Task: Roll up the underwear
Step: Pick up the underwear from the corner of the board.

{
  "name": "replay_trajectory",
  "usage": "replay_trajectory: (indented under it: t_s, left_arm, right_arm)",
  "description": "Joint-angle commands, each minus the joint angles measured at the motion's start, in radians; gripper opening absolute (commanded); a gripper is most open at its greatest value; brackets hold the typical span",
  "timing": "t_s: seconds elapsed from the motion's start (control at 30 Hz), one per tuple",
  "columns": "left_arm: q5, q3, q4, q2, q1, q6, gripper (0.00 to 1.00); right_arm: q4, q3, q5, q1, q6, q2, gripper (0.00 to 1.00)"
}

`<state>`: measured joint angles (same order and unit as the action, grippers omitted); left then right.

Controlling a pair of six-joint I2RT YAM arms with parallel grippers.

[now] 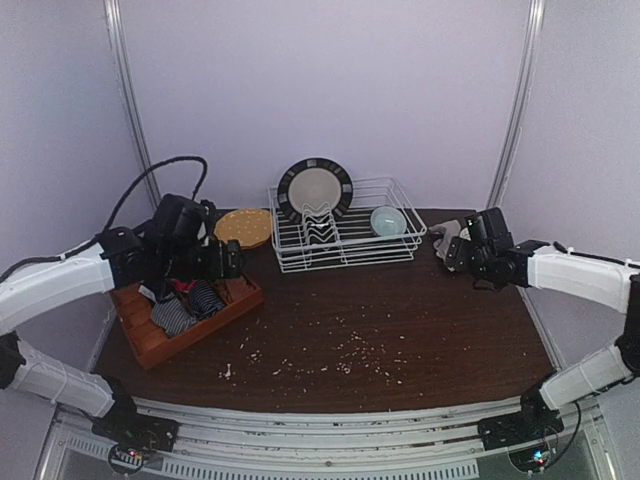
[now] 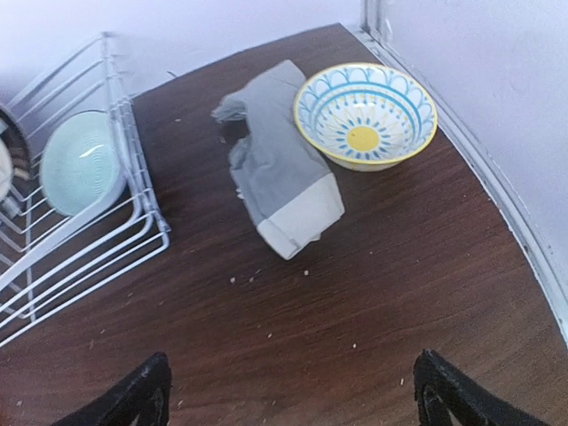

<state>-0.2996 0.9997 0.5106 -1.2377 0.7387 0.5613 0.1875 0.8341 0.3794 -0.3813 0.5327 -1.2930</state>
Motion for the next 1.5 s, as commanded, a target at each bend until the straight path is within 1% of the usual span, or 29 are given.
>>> replay_trajectory:
  t_s: [0.0, 0.1, 0.17, 0.27, 0.33, 0.4, 0.43, 0.53, 0.67, 0.7, 0.73, 0.77, 0.83, 0.9, 0.97, 1.0, 1.03, 1.1, 1.2, 1.3, 1.37, 1.47]
  left_arm:
    - [0.026, 0.045, -0.098, 0.081, -0.061, -0.143, 0.96]
    - [-0.003, 0.03, -0.089, 0.121, -0.061, -0.18, 0.96]
    - [-0.013, 0.004, -0.089, 0.139, -0.062, -0.153, 0.96]
    - [0.032, -0.025, -0.099, 0.145, -0.062, -0.095, 0.94]
    - [0.064, -0.049, -0.111, 0.146, -0.063, -0.069, 0.92]
    - [0.092, -0.074, -0.115, 0.148, -0.062, -0.058, 0.91]
    - [0.098, -0.083, -0.112, 0.15, -0.063, -0.056, 0.91]
    - [0.1, -0.096, -0.088, 0.154, -0.063, -0.048, 0.9]
    - [0.131, -0.121, -0.119, 0.159, -0.063, -0.045, 0.89]
    - [0.139, -0.126, -0.131, 0.159, -0.063, -0.047, 0.89]
    - [0.146, -0.133, -0.138, 0.156, -0.063, -0.047, 0.89]
    - [0.148, -0.137, -0.141, 0.15, -0.064, -0.046, 0.88]
    - [0.154, -0.145, -0.142, 0.14, -0.063, -0.042, 0.87]
    - [0.164, -0.151, -0.142, 0.13, -0.063, -0.034, 0.87]
    - [0.174, -0.159, -0.142, 0.126, -0.064, -0.024, 0.85]
    - [0.179, -0.163, -0.143, 0.128, -0.064, -0.021, 0.85]
    - [0.182, -0.168, -0.144, 0.132, -0.063, -0.017, 0.84]
    - [0.183, -0.18, -0.144, 0.146, -0.062, -0.011, 0.84]
    - [0.18, -0.201, -0.145, 0.175, -0.063, -0.001, 0.82]
    - [0.181, -0.231, -0.162, 0.2, -0.063, 0.007, 0.81]
    - [0.189, -0.244, -0.172, 0.209, -0.061, 0.012, 0.81]
    - [0.218, -0.253, -0.182, 0.212, -0.046, 0.011, 0.79]
  right_arm:
    - [-0.138, 0.059, -0.079, 0.096, 0.02, -0.191, 0.89]
    - [-0.113, 0.175, -0.079, 0.114, 0.025, -0.334, 0.87]
    - [-0.106, 0.235, -0.066, 0.121, 0.039, -0.411, 0.87]
    - [-0.107, 0.305, -0.052, 0.128, 0.051, -0.501, 0.87]
    - [-0.026, 0.394, -0.02, 0.135, 0.073, -0.578, 0.87]
    - [0.022, 0.45, -0.006, 0.141, 0.075, -0.635, 0.84]
    - [0.058, 0.47, 0.006, 0.143, 0.082, -0.656, 0.84]
    - [0.083, 0.479, 0.021, 0.152, 0.093, -0.684, 0.83]
    - [0.121, 0.485, 0.003, 0.164, 0.111, -0.715, 0.78]
    - [0.121, 0.486, -0.013, 0.165, 0.109, -0.729, 0.74]
    - [0.127, 0.489, -0.027, 0.165, 0.107, -0.736, 0.67]
    - [0.125, 0.49, -0.038, 0.165, 0.108, -0.742, 0.63]
    - [0.113, 0.489, -0.069, 0.165, 0.104, -0.752, 0.5]
    - [0.118, 0.498, -0.09, 0.166, 0.103, -0.763, 0.4]
    - [0.124, 0.503, -0.096, 0.165, 0.093, -0.759, 0.2]
    - [0.119, 0.493, -0.101, 0.165, 0.089, -0.742, 0.12]
    - [0.101, 0.472, -0.114, 0.163, 0.075, -0.712, 0.0]
    - [0.07, 0.415, -0.141, 0.153, 0.061, -0.626, 0.0]
    - [0.047, 0.295, -0.167, 0.112, 0.042, -0.433, 0.0]
    - [0.076, 0.182, -0.155, 0.04, 0.005, -0.188, 0.0]
    - [0.11, 0.126, -0.12, -0.031, -0.026, -0.061, 0.0]
    - [0.192, 0.088, -0.169, -0.111, -0.038, 0.109, 0.0]
